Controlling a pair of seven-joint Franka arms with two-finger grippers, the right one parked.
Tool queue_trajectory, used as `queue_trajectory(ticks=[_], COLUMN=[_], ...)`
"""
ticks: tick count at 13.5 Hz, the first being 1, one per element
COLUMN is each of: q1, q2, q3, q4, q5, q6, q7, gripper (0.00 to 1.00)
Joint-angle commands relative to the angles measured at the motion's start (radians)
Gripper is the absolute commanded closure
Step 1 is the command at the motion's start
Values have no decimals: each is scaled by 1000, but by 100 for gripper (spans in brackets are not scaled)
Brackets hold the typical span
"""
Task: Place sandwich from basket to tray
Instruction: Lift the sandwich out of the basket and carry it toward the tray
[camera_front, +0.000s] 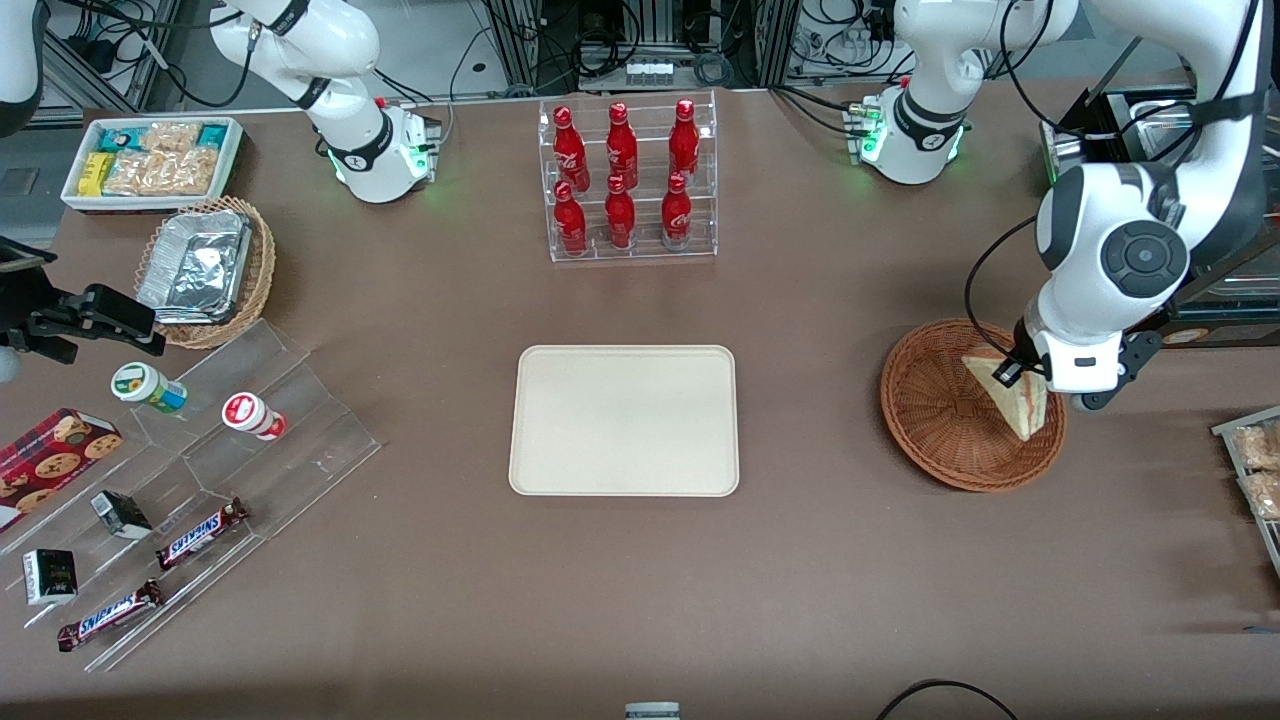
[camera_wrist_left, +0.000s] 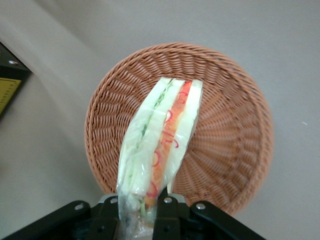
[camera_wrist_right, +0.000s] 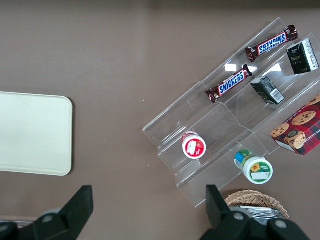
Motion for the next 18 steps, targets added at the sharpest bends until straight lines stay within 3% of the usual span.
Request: queue_trajectory(ticks=[1, 5, 9, 12, 18], q1=[-85, -209, -335, -443, -548], q2=[6, 7, 7, 18, 111], q3=[2, 2, 1, 2, 1], q4=[141, 295, 401, 404, 403], q5=[15, -4, -79, -99, -122], q6=[-145, -291, -349, -333, -167], q7=[-7, -10, -4, 96, 96], gripper=[96, 96, 96, 96, 95])
